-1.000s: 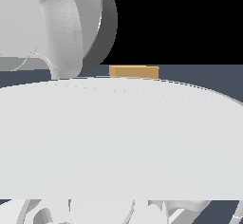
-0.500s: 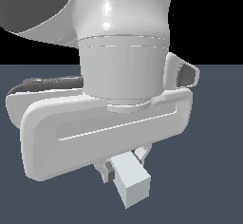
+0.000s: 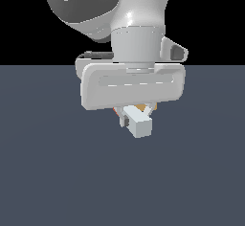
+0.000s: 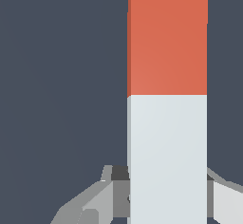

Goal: Insert the peg into the horizontal hole in a box.

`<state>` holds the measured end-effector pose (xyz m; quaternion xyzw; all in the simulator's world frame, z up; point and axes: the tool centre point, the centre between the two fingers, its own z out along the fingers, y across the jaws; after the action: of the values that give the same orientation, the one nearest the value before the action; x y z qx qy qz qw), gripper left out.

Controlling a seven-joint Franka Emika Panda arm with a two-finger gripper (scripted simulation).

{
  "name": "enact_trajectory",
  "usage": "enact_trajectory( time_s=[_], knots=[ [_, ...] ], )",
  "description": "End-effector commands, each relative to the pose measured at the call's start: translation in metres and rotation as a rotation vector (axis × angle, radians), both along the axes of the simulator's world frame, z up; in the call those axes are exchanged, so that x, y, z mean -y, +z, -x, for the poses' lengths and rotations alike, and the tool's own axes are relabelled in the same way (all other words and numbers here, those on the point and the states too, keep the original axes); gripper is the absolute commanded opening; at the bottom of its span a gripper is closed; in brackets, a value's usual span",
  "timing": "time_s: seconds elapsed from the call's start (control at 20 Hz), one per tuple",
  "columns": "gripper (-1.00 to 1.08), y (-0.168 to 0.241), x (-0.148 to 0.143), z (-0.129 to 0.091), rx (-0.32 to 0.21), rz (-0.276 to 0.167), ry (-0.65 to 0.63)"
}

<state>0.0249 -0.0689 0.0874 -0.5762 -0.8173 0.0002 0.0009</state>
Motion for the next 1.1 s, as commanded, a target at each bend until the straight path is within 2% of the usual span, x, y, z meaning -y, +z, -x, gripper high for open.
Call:
enact_trajectory(
  time_s=[0.0, 0.25, 0.5, 0.75, 1.05],
  knots=[
    [-1.0, 0.008, -0.023, -0.008, 0.002, 0.0, -0.028],
    [-1.0, 0.021, -0.063, -0.023, 0.002, 0.001, -0.073],
    [-1.0, 0.03, -0.091, -0.037, 0.002, 0.001, -0.107],
    [-1.0, 0.035, -0.106, -0.046, 0.002, 0.001, -0.126],
    [-1.0, 0.037, -0.111, -0.049, 0.002, 0.001, -0.132]
  ],
)
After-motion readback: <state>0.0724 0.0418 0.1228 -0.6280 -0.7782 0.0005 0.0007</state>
